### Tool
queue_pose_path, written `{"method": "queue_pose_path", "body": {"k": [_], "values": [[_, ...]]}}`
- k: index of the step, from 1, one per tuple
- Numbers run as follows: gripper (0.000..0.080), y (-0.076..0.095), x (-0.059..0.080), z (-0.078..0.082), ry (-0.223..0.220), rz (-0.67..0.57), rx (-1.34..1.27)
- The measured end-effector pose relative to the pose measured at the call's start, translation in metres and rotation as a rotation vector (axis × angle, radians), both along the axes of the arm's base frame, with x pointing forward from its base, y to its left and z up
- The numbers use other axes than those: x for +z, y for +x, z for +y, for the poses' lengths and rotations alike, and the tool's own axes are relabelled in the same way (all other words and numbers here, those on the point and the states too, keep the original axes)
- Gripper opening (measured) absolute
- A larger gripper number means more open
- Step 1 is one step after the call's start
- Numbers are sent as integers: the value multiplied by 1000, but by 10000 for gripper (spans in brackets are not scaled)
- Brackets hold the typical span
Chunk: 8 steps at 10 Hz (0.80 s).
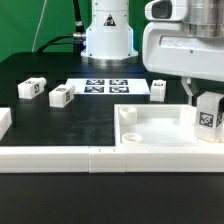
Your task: Assemble one leg
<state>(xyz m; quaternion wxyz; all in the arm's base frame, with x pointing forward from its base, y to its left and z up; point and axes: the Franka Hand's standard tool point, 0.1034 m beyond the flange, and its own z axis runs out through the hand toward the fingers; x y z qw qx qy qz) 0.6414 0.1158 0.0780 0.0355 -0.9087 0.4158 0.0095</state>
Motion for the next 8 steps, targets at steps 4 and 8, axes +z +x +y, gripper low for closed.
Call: {"method": "queue_pose_path", "body": {"k": [4,8], "values": [[292,-1,0,-1,17,24,-237],[614,-3,0,6,27,37,-225]]}}
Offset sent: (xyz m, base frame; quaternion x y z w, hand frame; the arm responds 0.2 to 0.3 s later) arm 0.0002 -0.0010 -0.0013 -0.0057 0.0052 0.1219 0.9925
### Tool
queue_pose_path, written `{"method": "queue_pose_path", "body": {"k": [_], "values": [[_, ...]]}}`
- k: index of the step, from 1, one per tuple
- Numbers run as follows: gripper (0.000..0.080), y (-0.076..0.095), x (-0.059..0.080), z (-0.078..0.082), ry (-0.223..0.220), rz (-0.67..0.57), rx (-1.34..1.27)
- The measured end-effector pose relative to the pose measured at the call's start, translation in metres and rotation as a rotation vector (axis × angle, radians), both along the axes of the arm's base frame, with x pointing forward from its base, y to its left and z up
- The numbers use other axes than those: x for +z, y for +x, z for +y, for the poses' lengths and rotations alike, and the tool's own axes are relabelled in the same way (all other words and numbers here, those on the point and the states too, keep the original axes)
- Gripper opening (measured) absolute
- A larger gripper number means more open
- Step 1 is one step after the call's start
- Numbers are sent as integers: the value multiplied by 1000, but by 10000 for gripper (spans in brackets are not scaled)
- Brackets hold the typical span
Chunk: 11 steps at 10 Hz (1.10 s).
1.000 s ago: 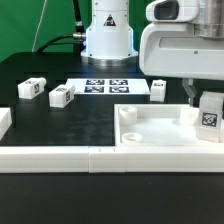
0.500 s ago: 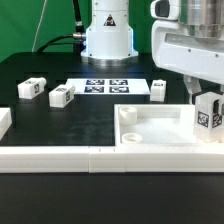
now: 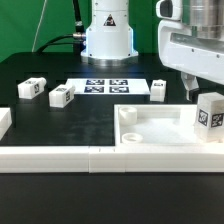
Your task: Assemble one leg
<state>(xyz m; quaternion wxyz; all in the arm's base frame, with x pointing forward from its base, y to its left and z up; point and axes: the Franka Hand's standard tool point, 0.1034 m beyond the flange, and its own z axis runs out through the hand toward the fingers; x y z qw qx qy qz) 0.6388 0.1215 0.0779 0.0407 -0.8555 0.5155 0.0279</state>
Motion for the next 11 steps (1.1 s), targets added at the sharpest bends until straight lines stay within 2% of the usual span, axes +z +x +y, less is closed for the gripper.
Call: {"method": "queue_pose_path", "body": {"k": [1,4,7,8,11], "values": [[638,-2,1,1,-6,10,221],[647,0,1,-1,1,-27,610],[649,-1,-2,1,7,-49,887],[649,-2,-2,2,-4,-55,1016],[649,6,2,4,-92,-109,1386]]}}
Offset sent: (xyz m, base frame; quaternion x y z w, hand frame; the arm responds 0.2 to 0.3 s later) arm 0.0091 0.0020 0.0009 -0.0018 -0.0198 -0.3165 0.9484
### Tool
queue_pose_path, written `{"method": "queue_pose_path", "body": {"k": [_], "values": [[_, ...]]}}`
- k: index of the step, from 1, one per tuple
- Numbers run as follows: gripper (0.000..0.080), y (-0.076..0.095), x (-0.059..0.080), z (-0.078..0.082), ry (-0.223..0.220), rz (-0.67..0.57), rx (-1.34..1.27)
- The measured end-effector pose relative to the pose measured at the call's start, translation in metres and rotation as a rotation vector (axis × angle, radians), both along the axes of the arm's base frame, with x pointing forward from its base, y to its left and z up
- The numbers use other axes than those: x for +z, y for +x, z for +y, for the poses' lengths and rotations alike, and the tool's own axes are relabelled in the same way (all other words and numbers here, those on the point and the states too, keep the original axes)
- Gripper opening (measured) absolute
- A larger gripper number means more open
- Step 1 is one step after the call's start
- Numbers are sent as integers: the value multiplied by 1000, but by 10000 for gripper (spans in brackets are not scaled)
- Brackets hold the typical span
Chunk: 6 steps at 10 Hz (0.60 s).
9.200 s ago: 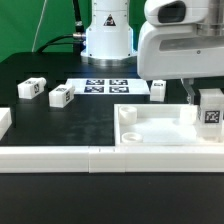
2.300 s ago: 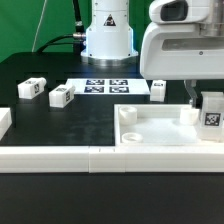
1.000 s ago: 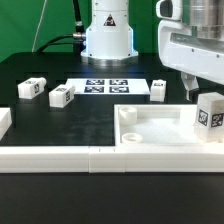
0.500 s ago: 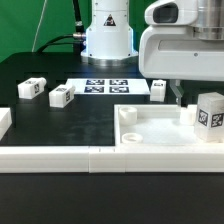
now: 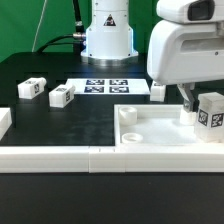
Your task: Assemble one leg
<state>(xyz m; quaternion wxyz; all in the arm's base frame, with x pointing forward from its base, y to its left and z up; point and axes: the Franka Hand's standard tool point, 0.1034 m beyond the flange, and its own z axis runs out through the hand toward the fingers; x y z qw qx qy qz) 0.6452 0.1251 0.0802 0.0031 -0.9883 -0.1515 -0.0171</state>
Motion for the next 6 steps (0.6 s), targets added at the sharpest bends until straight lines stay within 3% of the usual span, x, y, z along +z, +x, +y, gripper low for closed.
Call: {"method": "queue_pose_path", "body": {"k": [3,4,5,6], "values": [[618,-1,-2,-1,1,-10,30],[438,-1,-2,-1,1,-10,30],[438,-1,-3,-1,1,-9,30],[290,-1,-3,-1,2,-9,11]]}}
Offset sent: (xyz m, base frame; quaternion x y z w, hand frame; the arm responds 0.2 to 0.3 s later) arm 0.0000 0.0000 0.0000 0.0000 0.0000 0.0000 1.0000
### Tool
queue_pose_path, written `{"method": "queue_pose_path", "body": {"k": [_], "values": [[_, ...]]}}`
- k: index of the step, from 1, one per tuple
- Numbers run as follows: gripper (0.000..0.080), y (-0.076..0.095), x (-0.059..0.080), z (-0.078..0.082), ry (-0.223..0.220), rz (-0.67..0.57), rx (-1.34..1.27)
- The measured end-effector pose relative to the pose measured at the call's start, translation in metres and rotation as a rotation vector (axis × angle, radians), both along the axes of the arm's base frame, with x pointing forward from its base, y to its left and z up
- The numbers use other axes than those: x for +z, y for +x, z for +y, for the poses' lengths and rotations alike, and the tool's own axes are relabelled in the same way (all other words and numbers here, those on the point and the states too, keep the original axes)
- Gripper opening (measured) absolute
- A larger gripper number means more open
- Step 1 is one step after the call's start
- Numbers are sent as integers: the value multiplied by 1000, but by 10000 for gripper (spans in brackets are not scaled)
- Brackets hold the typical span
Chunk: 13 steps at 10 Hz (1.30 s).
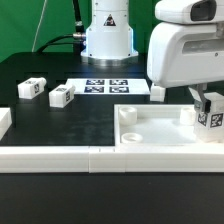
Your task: Assemble one leg
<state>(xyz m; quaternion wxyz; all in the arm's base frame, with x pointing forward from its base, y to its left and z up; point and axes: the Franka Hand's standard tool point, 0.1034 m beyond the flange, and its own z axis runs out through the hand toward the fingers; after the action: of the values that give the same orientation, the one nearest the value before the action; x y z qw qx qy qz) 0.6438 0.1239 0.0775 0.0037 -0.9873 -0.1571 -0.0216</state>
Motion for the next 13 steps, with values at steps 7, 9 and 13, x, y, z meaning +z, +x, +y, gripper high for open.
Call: {"method": "queue_pose_path", "body": {"k": [7,9,13], "values": [[292,0,-1,-6,50,23,-649],[292,0,-2,-8,63,32,-891],[292,-1,-2,-11,79,53,-1275]]}}
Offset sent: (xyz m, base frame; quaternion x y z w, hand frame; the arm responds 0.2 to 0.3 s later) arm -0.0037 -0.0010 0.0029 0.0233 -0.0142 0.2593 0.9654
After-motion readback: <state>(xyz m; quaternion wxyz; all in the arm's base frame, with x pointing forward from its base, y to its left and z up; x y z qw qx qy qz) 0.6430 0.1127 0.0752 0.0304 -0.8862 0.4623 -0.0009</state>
